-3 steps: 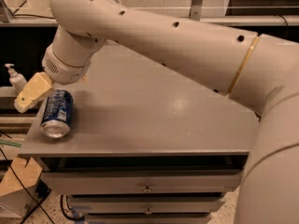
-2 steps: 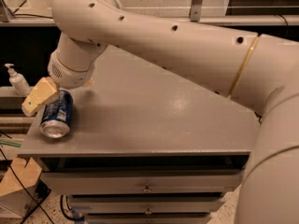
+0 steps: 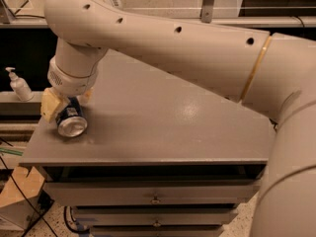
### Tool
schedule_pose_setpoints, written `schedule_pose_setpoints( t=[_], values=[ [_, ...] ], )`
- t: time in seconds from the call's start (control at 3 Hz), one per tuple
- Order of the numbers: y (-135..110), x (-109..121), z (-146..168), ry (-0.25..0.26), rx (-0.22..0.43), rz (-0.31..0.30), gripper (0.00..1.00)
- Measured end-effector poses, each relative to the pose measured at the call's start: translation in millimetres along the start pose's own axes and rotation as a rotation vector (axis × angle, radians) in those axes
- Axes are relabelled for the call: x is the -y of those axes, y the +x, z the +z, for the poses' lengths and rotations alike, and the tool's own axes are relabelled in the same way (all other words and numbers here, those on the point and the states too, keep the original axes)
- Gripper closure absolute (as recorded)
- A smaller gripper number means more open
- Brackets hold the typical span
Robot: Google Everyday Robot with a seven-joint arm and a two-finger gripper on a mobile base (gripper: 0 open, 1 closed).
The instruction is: Place pepsi can upright
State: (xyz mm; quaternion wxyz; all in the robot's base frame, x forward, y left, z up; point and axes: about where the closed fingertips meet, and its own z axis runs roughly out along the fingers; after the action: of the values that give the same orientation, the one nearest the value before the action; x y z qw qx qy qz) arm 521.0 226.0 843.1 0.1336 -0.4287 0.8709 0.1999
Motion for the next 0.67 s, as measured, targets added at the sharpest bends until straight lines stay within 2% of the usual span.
schedule_pose_setpoints(
  t=[0.33, 0.67],
  values=[
    [-6.6, -2.1, -18.4, 0.036, 0.023, -0.027, 0.65],
    [-11.4, -3.0, -20.0, 0.018, 0.040, -0.045, 0.88]
  ],
)
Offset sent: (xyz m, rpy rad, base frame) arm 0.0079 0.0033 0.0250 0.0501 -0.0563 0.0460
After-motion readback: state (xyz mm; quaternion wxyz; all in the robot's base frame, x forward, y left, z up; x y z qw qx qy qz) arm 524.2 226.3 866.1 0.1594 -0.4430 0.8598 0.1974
